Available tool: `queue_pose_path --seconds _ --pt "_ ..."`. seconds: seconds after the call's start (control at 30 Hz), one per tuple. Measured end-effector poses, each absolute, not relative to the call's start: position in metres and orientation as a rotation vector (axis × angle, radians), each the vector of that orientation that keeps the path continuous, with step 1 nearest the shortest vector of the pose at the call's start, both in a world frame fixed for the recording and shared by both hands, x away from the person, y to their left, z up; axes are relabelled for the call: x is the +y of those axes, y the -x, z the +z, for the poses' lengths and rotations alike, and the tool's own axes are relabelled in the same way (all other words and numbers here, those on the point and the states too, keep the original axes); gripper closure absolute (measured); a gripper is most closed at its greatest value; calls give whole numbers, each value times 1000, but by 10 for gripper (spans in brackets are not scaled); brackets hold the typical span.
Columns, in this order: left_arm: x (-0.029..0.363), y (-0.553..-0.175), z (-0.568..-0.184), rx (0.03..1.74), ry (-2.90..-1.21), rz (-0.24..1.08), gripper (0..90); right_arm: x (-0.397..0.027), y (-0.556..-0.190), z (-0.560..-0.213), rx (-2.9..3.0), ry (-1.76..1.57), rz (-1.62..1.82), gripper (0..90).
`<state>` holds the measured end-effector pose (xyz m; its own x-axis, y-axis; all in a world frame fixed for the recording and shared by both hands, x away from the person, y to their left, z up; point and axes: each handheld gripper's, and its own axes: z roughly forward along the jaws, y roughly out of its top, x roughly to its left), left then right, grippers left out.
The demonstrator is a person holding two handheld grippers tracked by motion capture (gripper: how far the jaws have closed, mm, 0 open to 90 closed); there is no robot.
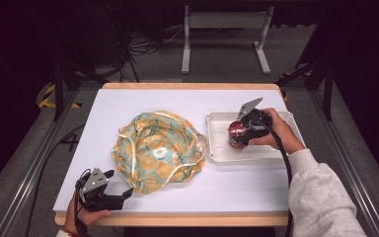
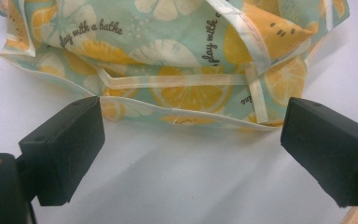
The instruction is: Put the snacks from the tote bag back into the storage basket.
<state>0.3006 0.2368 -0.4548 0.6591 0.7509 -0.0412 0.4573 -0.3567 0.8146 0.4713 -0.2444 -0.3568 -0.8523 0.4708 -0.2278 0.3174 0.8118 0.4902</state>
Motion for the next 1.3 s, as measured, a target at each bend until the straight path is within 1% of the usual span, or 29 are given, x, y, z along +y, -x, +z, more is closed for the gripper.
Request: queue_pose_path --seconds 0.4,0.9,1.0,1.3 --pt "236 -301 -455 940 -2011 428 70 -251 -469 -367 2683 -607 580 247" --pt "235 -301 -455 938 -2012 425 70 -254 -468 -366 2683 -624 595 242" --pt "236 -301 -455 939 -2012 427 70 -255 -468 -365 2681 -636 588 220" --pt "235 -301 -455 935 -2021 430 70 -260 -465 -361 2668 -638 598 217"
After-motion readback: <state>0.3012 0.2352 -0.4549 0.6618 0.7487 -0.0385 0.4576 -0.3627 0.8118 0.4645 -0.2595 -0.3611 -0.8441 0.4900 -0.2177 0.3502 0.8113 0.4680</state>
